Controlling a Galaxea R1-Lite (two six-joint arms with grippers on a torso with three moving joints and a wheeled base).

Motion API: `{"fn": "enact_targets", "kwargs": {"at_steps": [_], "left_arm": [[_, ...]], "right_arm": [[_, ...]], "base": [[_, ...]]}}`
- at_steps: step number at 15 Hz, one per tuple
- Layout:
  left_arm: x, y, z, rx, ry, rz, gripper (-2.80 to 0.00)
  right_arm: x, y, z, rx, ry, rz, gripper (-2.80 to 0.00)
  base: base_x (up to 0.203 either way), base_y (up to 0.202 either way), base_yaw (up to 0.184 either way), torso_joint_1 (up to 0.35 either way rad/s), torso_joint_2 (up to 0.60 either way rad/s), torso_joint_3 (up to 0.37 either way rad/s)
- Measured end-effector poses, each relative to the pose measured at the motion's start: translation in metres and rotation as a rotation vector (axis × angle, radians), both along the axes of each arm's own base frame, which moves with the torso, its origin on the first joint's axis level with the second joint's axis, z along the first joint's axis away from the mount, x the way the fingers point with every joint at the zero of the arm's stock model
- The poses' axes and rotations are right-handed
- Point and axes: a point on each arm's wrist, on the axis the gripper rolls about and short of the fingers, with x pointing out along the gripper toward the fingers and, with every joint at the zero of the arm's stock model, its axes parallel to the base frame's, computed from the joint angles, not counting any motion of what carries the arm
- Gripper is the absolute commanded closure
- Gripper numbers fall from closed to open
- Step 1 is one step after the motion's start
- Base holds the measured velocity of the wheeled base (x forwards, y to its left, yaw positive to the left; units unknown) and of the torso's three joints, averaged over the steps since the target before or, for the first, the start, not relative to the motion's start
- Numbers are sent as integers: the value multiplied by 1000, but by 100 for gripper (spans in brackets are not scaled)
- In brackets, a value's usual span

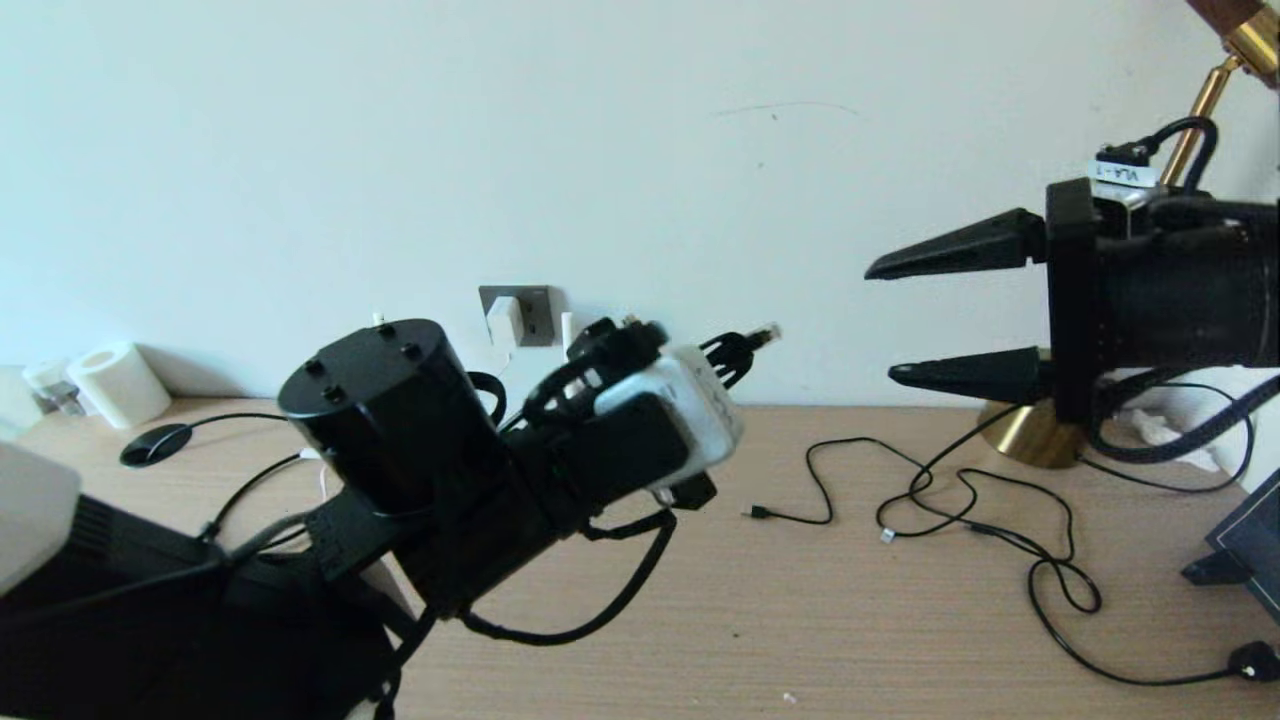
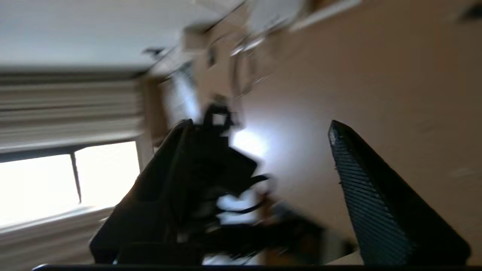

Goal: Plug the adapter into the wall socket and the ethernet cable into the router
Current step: Align cable and router interface

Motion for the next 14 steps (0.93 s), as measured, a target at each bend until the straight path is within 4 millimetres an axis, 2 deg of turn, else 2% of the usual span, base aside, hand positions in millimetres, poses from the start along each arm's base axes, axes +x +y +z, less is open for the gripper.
{"fn": "enact_targets", "kwargs": {"at_steps": [1,2,6,8,11,14], "left_arm": [[2,3,-2,-63,84,26,0],[4,6,-3,-142,185,66,0],[21,31,-10,-408,517,283,0],[28,48,-14,-500,619,376,0],[29,77,-27,-529,666,499,0],[25,111,-44,-512,697,639,0]], "right_arm": [[-9,-5,-5,-79,-58,-47,-280],[-21,-10,-9,-173,-126,-90,0],[-82,-38,-22,-528,-399,-188,0],[-116,-57,-25,-629,-475,-205,0],[-164,-87,-40,-773,-557,-266,0],[-198,-111,-65,-1016,-589,-452,0]], "base": [[0,0,0,0,0,0],[0,0,0,0,0,0],[0,0,0,0,0,0],[0,0,0,0,0,0],[0,0,0,0,0,0],[0,0,0,0,0,0]]}}
